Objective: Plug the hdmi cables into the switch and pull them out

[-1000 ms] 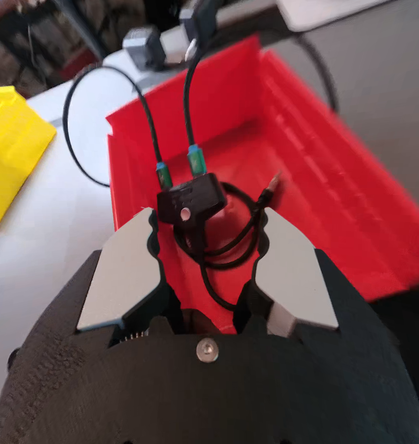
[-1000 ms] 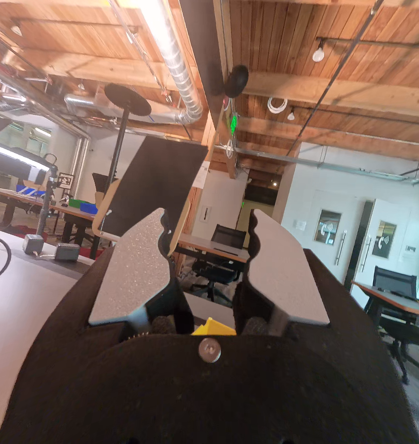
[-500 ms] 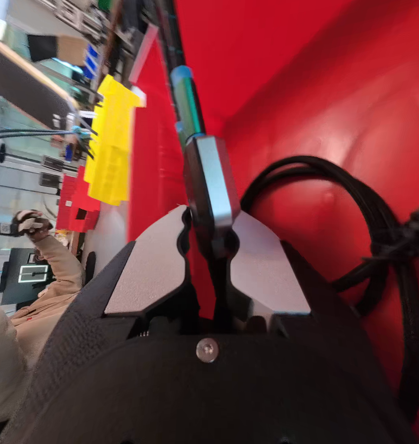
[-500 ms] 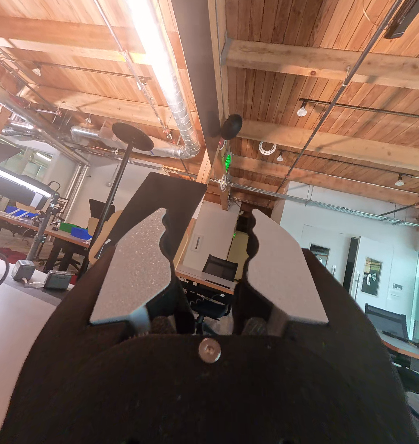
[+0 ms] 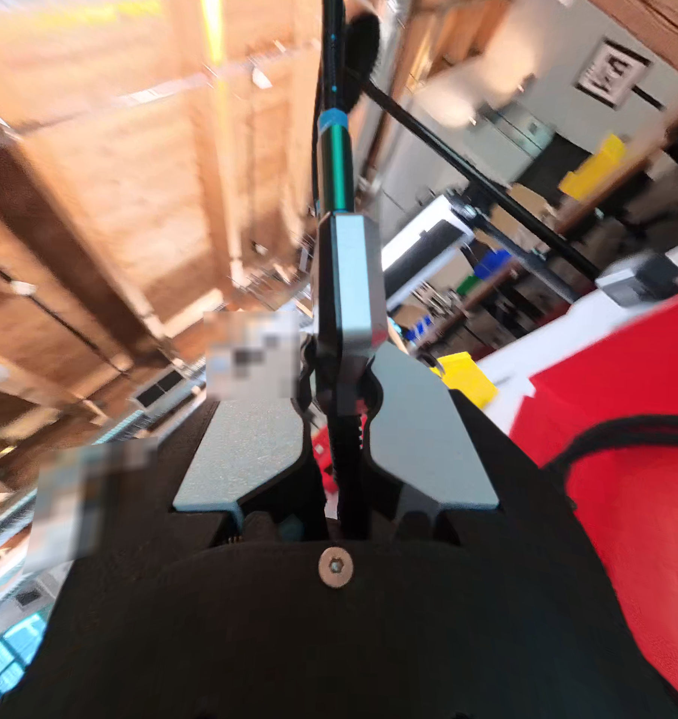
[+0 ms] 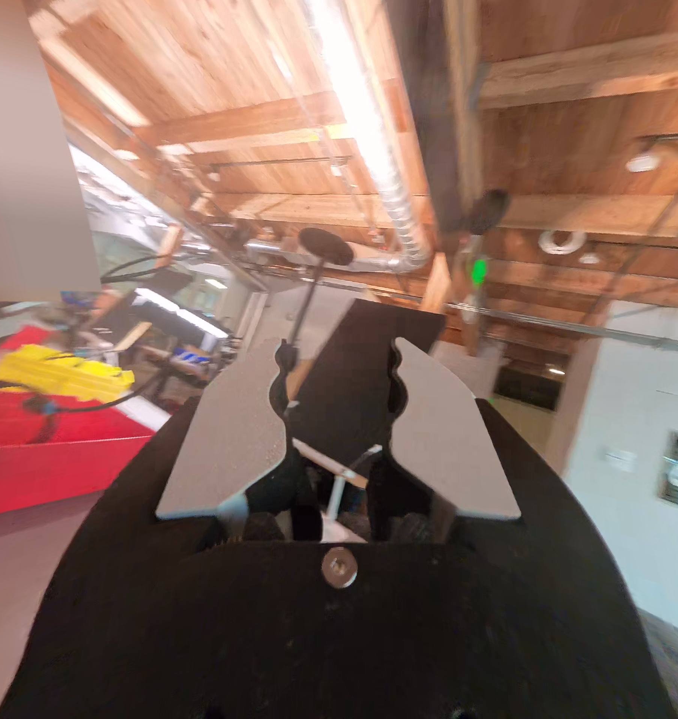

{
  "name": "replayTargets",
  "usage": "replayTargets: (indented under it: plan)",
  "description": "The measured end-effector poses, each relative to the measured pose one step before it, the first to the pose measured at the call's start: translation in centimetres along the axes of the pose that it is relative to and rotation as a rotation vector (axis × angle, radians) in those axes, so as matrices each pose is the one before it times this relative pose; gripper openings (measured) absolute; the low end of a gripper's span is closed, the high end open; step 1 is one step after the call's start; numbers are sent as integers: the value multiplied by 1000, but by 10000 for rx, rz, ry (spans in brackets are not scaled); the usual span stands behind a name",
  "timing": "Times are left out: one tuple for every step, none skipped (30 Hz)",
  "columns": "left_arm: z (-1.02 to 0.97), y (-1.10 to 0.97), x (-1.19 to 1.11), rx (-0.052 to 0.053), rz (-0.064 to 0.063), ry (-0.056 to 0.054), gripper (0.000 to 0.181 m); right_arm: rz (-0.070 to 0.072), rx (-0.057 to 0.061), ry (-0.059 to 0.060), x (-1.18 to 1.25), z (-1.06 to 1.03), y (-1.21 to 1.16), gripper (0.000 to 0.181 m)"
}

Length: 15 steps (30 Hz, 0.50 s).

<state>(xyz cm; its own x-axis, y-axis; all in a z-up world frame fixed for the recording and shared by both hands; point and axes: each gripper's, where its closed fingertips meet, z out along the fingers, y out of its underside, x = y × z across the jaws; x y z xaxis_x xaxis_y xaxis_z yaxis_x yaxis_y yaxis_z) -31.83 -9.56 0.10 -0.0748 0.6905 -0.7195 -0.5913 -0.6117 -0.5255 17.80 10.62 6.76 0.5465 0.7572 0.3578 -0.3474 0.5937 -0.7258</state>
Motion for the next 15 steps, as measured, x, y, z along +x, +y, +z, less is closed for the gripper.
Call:
replayTargets:
  plan:
    - [-748, -1332, -1043, 515, -149, -395, 22, 234, 151, -831, -1890, 387, -369, 48]
    - [-711, -1384, -855, 525, -216, -272, 22, 338, 218, -766, -1892, 496, -476, 48]
    - [-693, -1446, -749, 522, -149, -247, 22, 512, 241, -698, -1890, 624, -495, 47]
    - [-661, -1492, -610, 517, -88, -222, 23, 699, 180, -683, -1896, 754, -330, 44]
    - [-605, -1522, -449, 490, -57, -169, 22, 836, 69, -698, -1923, 890, -39, 41]
    - [-560, -1505, -261, 457, -42, -100, 22, 926, -20, -710, -1899, 1014, 252, 39]
    - [-540, -1532, -78, 453, -27, -39, 22, 931, -110, -765, -1906, 1119, 612, 38]
    - [-510, -1537, 82, 456, -10, -17, 22, 842, -236, -941, -2042, 1162, 940, 38]
    - [-478, -1506, 200, 445, 30, -6, 22, 754, -357, -1047, -2031, 1185, 1181, 40]
    - [-457, -1473, 285, 429, 61, -10, 22, 691, -469, -987, -1770, 1163, 1354, 45]
    - [-429, -1406, 287, 409, 61, -19, 22, 626, -487, -624, -1069, 1143, 1331, 50]
    - [-392, -1332, 323, 388, 54, -8, 22, 587, -302, -9, -20, 1082, 1055, 55]
    - [-350, -1243, 299, 361, 37, -13, 22, 591, -60, 483, 848, 927, 779, 59]
    - [-332, -1162, 286, 343, -6, -17, 22, 522, 134, 589, 1129, 709, 484, 64]
    - [-300, -1072, 265, 326, -18, -4, 22, 484, 316, 456, 1089, 526, 247, 67]
